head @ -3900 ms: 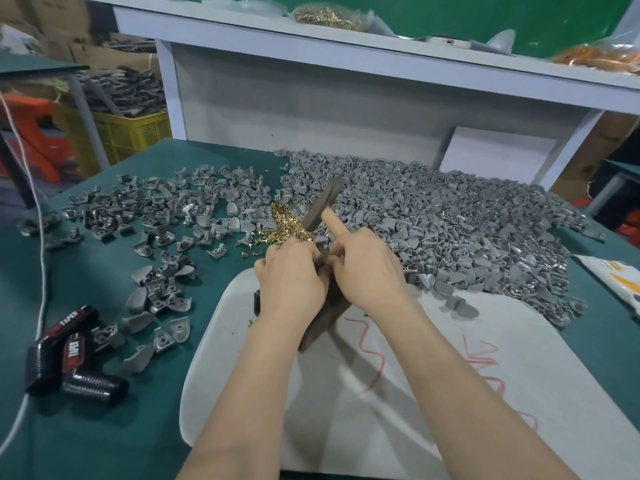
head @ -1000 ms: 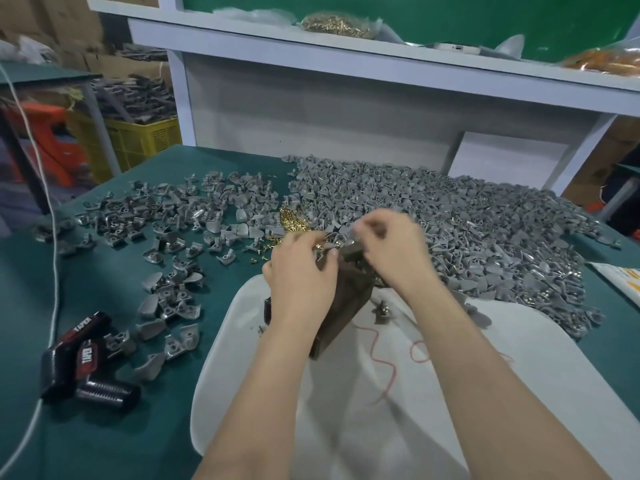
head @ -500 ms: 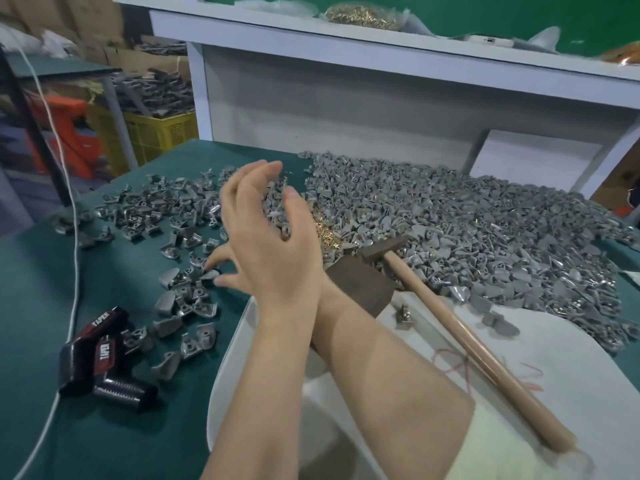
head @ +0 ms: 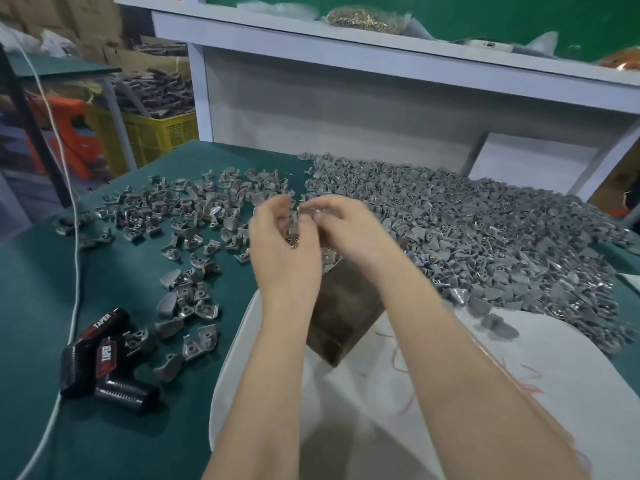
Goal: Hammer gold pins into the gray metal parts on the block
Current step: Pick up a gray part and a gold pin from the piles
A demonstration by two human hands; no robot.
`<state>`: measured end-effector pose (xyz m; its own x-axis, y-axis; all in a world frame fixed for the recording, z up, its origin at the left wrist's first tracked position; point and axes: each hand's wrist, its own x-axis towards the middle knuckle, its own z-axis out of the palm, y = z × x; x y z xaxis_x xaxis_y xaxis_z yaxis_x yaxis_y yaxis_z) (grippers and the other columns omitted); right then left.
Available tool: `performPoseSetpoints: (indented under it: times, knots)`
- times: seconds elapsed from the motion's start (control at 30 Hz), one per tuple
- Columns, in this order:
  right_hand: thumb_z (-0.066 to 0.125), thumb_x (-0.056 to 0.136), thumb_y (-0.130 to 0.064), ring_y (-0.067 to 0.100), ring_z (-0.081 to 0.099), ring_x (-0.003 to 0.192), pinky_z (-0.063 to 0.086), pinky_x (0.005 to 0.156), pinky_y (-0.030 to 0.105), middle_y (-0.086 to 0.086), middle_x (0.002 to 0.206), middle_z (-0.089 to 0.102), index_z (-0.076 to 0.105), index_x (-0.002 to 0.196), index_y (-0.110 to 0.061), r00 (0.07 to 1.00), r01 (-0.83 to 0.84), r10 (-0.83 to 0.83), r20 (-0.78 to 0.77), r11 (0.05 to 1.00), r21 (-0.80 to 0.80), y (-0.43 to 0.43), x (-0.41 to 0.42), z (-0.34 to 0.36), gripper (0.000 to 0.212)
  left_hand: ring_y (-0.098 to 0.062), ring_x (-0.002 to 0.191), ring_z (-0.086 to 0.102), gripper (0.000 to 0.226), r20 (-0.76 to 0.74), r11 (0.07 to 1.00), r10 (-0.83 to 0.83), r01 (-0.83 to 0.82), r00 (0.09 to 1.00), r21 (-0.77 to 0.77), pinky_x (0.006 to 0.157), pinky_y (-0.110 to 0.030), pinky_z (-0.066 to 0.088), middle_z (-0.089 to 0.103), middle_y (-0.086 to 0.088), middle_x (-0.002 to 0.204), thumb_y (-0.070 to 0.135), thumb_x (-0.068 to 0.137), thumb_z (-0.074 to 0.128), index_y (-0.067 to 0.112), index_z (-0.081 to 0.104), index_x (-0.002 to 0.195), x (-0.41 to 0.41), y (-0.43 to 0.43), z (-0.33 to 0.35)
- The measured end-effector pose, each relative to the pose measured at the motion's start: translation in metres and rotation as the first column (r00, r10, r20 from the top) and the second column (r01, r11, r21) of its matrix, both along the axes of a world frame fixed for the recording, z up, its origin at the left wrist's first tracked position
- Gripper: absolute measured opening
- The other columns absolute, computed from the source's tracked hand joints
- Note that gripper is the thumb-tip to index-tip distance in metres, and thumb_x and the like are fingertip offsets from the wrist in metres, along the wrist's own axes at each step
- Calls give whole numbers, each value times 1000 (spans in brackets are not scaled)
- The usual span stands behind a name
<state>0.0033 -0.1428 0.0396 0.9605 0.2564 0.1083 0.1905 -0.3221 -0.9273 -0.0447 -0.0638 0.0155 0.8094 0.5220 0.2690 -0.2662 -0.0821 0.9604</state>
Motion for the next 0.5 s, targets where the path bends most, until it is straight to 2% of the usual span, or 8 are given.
performPoseSetpoints:
  times: [0.1, 0.2, 0.3, 0.4, 0.5]
  knots:
    - [48, 96, -2, 22, 61, 84, 53, 77, 32, 22, 107, 63, 57, 117, 3, 995, 90, -82, -52, 981, 170, -37, -14, 2, 24, -3, 95, 57, 16, -57, 971, -172, 179, 983, 158, 89, -18, 43, 60, 12, 102, 19, 91, 59, 25, 54, 105, 1, -10, -7]
    - [53, 94, -6, 17, 61, 78, 54, 72, 27, 20, 100, 64, 57, 112, 3, 982, 188, -187, -21, 967, 172, -56, -25, -14, 20, 1, 84, 58, 10, -60, 919, -239, 245, 969, 310, 72, -6, 41, 64, 11, 98, 22, 88, 64, 23, 62, 98, 0, -17, -11]
    - [57, 92, -9, 16, 62, 74, 54, 69, 26, 13, 92, 63, 57, 107, 1, 964, 267, -264, -45, 940, 211, -64, -28, -17, 17, 0, 85, 60, 13, -79, 882, -288, 297, 954, 367, 69, -7, 43, 66, 10, 98, 24, 85, 68, 25, 64, 97, 0, -22, -15]
    - [59, 91, -12, 14, 62, 71, 54, 68, 27, 10, 87, 65, 60, 99, -3, 952, 303, -307, -1, 940, 156, -67, -32, -23, 12, -7, 86, 61, 6, -77, 865, -282, 288, 956, 411, 71, -14, 44, 66, 8, 94, 24, 86, 67, 24, 65, 92, 1, -24, -16]
    - [63, 88, -20, 11, 60, 71, 52, 73, 29, 3, 83, 67, 65, 90, -11, 944, 321, -320, 87, 947, 0, -70, -33, -29, 10, -5, 81, 59, 3, -85, 856, -245, 257, 966, 448, 66, -3, 38, 66, 7, 89, 19, 89, 63, 20, 66, 89, 2, -23, -18]
